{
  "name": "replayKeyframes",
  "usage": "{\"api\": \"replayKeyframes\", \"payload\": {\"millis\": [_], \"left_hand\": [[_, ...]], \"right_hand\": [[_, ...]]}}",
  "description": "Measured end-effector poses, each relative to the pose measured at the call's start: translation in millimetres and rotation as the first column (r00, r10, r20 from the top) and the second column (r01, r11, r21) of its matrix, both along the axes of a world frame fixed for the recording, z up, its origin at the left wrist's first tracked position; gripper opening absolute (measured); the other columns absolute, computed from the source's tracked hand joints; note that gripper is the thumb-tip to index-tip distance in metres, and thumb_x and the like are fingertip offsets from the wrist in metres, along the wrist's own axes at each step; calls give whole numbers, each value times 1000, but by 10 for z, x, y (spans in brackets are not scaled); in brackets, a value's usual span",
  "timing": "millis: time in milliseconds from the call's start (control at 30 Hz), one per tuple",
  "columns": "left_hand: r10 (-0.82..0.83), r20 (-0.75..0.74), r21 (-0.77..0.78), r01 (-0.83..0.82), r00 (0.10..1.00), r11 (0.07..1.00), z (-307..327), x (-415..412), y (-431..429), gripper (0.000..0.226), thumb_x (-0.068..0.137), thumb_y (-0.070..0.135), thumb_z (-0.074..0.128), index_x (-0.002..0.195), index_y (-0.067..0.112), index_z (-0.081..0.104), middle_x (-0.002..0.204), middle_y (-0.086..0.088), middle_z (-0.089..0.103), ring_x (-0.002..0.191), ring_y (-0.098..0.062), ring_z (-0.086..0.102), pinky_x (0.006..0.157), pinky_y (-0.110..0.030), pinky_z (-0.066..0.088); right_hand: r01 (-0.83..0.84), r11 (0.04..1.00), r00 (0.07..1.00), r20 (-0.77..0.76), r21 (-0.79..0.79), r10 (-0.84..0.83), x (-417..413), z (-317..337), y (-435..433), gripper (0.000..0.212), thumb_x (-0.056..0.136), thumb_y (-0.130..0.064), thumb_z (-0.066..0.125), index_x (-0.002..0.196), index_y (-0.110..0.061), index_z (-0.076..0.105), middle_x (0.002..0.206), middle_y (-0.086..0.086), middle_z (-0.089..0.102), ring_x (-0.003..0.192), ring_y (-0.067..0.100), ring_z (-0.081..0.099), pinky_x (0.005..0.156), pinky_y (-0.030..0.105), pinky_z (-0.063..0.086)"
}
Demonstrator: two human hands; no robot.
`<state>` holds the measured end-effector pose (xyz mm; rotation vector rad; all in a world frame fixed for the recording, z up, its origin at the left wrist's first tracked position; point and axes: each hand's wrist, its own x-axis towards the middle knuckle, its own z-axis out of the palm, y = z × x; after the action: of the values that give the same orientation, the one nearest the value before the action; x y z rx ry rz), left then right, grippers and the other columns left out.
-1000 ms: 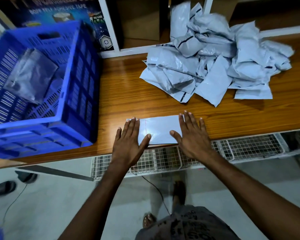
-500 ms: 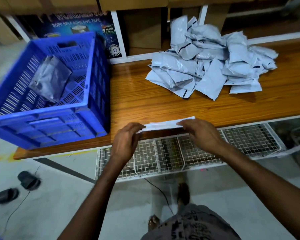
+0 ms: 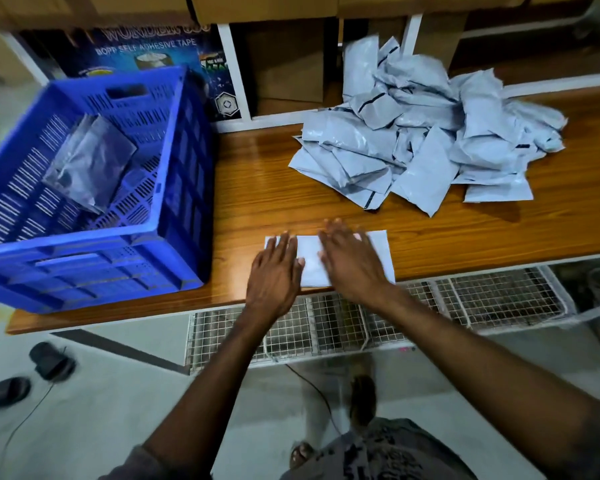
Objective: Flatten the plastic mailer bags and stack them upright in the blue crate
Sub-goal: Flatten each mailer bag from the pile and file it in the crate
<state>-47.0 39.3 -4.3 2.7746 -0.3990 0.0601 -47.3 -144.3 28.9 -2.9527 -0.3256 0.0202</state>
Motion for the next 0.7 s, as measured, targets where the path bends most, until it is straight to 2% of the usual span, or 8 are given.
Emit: {"api": "replayKeyframes", "payload": {"millis": [67,267,333,433,533,633,700], "left_hand": [[9,-47,19,-8,999,1000,-87,-25,-26,70,104,53,2,165,20,14,172,0,11,159,-21,6,127,-43,16],[34,-63,48,-31,997,998,-151,3,66,70,104,62,7,165,28,8,172,9,2,159,-13,-2,127,-40,10],[91,-82,92,-83,992,992,-152,3,142,75,102,70,7,165,30,3,171,11,-5,158,-11,-5,127,-41,5],[76,-102,118,-64,992,991,-149,-9,225,77,102,73,7,165,30,-1,170,11,-8,158,-10,-7,128,-41,2],[108,-69,120,-99,992,988,-149,-31,394,75,103,66,4,165,25,8,172,5,2,159,-16,2,127,-42,7],[166,-8,111,-164,986,980,-145,-129,618,70,105,55,8,163,18,24,170,-1,17,158,-23,15,126,-44,15],[138,-22,78,-136,990,988,-97,-167,667,64,107,49,16,162,17,27,170,-2,20,157,-24,17,125,-45,18]], "right_hand": [[-1,1000,996,-88,6,2,-77,-229,115,59,111,-42,22,162,-15,11,170,6,5,157,24,-2,125,47,2],[48,997,993,-109,57,-41,-98,-380,-219,76,105,-63,12,161,-19,-11,167,-1,-20,153,12,-21,123,32,-13],[80,996,988,-135,27,-76,-106,-398,-329,80,103,-68,9,161,-18,-13,166,0,-22,152,13,-23,123,34,-13],[94,995,985,-139,-36,-98,-135,-396,-472,84,98,-73,0,161,-18,-13,167,2,-22,153,15,-21,126,41,-7],[132,989,972,-185,-73,-144,-169,-325,-577,88,95,-75,-5,160,-16,-14,167,4,-22,153,17,-21,126,46,-7],[186,980,967,-160,-72,-196,-234,-210,-596,89,97,-74,-1,161,-13,-11,167,8,-21,153,21,-21,125,48,-10],[73,997,996,-60,-1,-72,-226,-104,-488,91,96,-78,7,160,-17,-15,166,7,-25,153,20,-24,124,46,-12]]}}
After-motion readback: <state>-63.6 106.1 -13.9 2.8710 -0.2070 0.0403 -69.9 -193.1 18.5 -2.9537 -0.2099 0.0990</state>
